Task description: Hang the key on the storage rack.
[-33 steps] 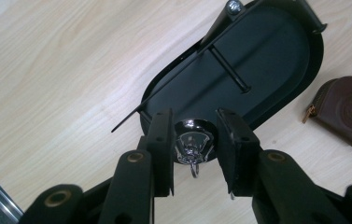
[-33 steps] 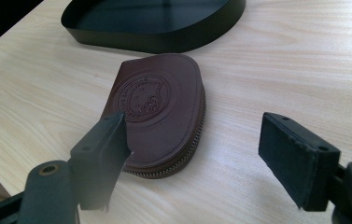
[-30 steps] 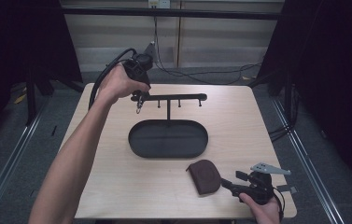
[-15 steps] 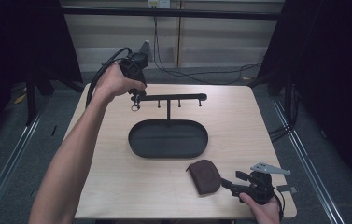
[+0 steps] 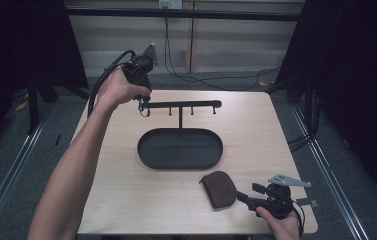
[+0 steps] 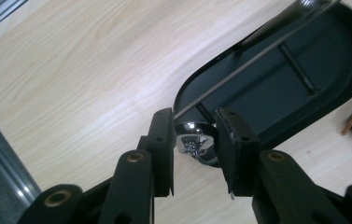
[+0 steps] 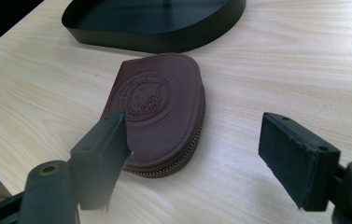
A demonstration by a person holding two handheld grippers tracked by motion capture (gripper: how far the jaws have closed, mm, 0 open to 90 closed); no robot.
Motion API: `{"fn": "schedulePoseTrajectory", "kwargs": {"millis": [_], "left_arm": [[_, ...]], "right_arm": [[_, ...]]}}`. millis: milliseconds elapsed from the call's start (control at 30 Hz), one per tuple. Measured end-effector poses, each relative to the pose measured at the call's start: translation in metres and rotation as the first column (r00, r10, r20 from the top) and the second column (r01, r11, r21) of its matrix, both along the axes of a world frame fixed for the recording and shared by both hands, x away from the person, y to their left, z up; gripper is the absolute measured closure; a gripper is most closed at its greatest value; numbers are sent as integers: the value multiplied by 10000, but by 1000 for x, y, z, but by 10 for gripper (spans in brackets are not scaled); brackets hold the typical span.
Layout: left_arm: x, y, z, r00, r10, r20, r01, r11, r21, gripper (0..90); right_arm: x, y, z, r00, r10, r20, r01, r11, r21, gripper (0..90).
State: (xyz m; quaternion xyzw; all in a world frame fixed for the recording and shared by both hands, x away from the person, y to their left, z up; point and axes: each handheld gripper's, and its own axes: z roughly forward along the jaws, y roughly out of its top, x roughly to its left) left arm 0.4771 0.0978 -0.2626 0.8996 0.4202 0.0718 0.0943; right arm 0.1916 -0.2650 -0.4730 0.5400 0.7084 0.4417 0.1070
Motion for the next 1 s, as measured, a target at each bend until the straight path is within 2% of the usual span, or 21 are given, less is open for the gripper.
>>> {"fn": "schedulePoseTrajectory", "kwargs": {"millis": [400,467,533,567,733,767,1000], "left_arm": [[-3,3,-5,10000,23,-47,-25,9995,-323,674],[-4,4,-4,10000,98,2,-97,9991,-409,642],[-4,5,-4,9999,98,-119,-103,9990,-438,622],[-5,6,-2,9999,164,-11,-164,9986,-508,599],[-7,11,-2,9998,188,-83,-193,9979,-612,590],[-8,15,-1,9998,190,-106,-197,9970,-754,589],[-12,24,-3,9994,279,-198,-292,9970,-719,588]], "right_arm": [[0,0,0,10000,4,-34,-4,10000,-12,240],[0,0,0,10000,12,-27,-12,10000,-19,240],[0,0,0,10000,1,-30,-1,10000,-35,240],[0,0,0,10000,5,-28,-5,10000,-30,240],[1,0,0,10000,-8,-36,8,10000,-33,240],[1,0,0,10000,-8,-36,8,10000,-38,240],[2,1,0,9999,-65,-78,65,10000,-15,240]]}}
